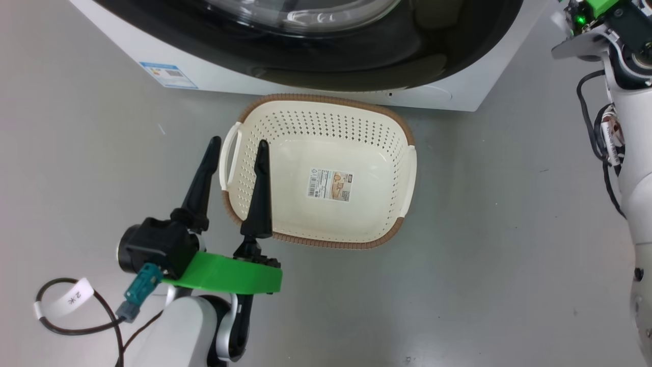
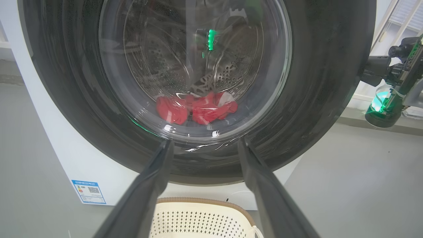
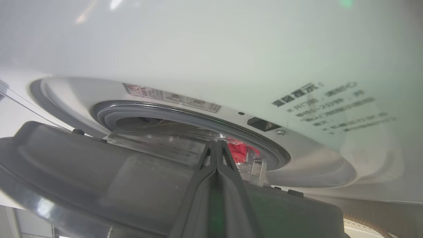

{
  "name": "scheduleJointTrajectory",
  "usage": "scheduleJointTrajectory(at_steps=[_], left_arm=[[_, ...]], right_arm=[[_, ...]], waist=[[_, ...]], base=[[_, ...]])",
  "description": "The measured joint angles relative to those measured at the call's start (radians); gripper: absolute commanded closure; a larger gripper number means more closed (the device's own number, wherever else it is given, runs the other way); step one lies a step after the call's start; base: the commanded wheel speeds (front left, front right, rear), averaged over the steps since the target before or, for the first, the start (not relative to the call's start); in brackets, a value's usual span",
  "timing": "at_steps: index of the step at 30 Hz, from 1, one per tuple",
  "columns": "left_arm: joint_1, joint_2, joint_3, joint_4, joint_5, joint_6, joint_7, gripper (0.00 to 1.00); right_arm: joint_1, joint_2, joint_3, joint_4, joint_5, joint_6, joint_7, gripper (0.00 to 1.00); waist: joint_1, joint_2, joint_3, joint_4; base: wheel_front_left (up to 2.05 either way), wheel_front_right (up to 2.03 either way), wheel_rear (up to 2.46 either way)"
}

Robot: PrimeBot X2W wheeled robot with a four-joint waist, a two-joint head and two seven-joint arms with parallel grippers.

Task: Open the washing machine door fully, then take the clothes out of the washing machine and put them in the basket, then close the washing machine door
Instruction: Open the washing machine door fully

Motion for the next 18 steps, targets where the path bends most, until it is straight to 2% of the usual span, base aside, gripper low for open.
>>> scheduleJointTrajectory(at_steps=[18], left_arm=[[0.007, 0.0, 0.034, 0.014, 0.008, 0.0, 0.0, 0.0]], right_arm=[[0.139, 0.039, -0.005, -0.056, 0.035, 0.0, 0.071, 1.0]], waist=[[-0.0001, 0.0, -0.073, -0.028]], base=[[0.0, 0.0, 0.0]])
